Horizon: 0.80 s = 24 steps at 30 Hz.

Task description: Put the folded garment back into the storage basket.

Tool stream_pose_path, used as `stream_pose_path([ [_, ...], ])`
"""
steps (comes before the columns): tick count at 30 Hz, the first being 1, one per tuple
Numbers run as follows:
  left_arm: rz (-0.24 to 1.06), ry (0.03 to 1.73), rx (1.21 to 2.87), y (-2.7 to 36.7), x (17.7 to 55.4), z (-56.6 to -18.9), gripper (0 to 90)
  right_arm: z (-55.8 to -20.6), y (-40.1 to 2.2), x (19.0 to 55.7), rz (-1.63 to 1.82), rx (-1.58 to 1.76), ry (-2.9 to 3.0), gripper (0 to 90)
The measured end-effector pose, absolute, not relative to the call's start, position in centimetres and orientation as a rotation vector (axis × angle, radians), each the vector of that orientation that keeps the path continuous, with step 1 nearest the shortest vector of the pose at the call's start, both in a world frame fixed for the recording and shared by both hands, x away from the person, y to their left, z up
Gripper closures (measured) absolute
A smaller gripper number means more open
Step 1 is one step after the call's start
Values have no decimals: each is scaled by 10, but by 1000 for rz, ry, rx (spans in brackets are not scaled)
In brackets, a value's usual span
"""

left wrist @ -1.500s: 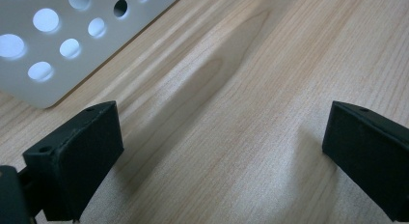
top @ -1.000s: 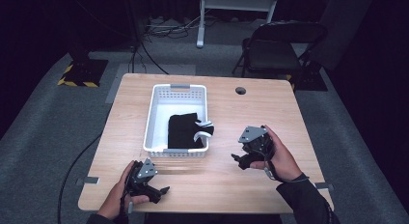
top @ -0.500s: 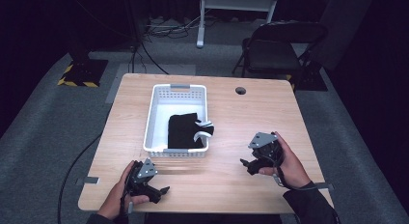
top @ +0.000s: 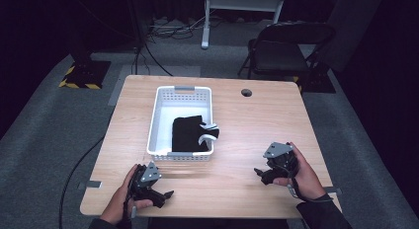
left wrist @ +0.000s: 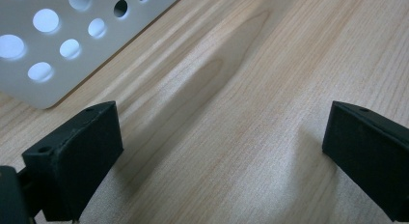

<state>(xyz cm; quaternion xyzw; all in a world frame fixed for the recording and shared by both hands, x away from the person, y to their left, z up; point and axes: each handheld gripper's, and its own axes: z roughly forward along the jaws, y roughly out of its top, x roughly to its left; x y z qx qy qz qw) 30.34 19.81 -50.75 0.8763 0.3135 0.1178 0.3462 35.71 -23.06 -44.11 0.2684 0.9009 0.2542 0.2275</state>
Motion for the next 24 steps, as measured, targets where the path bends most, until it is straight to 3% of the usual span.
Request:
stream_pose_path([
  [24, 306, 813, 2274, 198, 303, -508, 4, -467, -270, 344, 713, 817, 2450, 43],
])
